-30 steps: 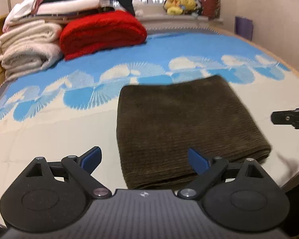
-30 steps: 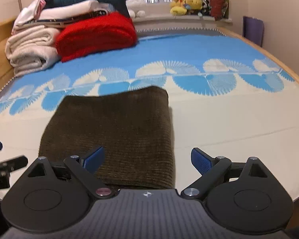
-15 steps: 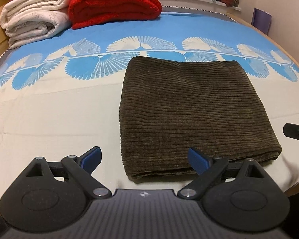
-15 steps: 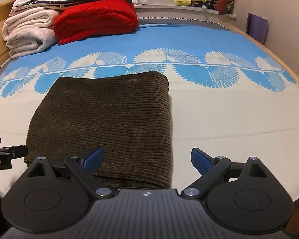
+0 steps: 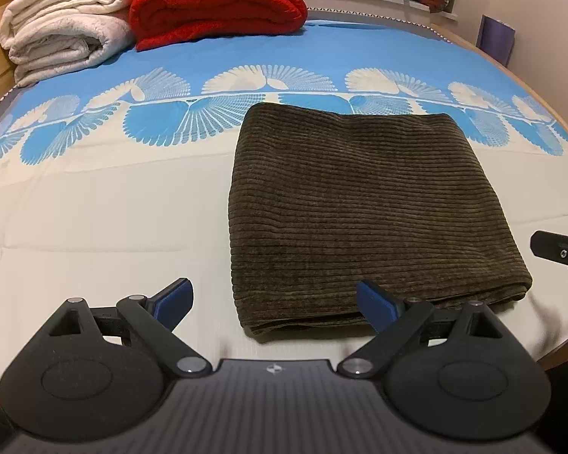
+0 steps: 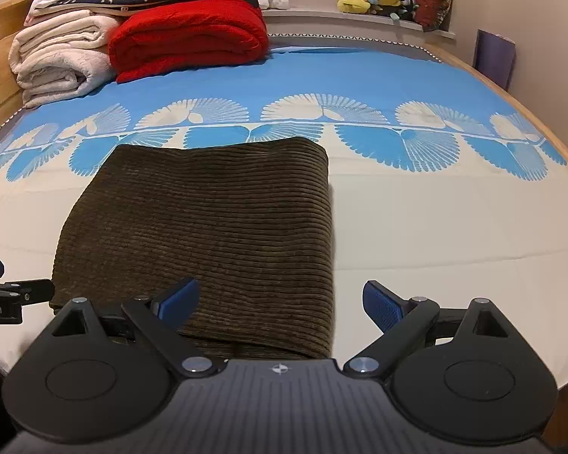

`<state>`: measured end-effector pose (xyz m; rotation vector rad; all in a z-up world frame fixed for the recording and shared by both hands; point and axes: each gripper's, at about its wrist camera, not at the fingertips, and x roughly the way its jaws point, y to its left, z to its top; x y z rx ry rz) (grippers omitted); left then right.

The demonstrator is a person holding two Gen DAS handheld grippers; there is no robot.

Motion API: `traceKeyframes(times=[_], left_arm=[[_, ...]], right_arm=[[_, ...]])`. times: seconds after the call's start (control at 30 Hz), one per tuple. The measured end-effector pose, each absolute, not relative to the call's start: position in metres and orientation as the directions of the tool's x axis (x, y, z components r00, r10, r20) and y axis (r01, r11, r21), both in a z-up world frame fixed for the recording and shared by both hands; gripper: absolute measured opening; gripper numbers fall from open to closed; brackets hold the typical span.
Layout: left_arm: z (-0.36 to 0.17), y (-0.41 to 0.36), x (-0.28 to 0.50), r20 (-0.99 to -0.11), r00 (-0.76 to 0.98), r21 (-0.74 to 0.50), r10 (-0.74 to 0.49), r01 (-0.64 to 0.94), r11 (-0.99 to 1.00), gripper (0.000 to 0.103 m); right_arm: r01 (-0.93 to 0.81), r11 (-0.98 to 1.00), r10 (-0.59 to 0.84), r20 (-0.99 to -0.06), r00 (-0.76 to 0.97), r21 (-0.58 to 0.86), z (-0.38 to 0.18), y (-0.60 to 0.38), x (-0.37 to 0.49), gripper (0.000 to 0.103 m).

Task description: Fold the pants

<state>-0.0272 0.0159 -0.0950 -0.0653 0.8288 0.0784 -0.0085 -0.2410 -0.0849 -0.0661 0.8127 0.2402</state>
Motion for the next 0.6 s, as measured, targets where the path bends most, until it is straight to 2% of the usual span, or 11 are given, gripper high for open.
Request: traceKeyframes(times=[0.6], left_arm=[[-0.0925,0.0166,-0.0288,-0.726,0.687,-0.038,0.027,-0.079,0.996,0.096]], right_arm=[[-0.255,0.967,0.18,-0.73,0.659,0.008,-0.0874,-0.2347,-0.0088,0.094]])
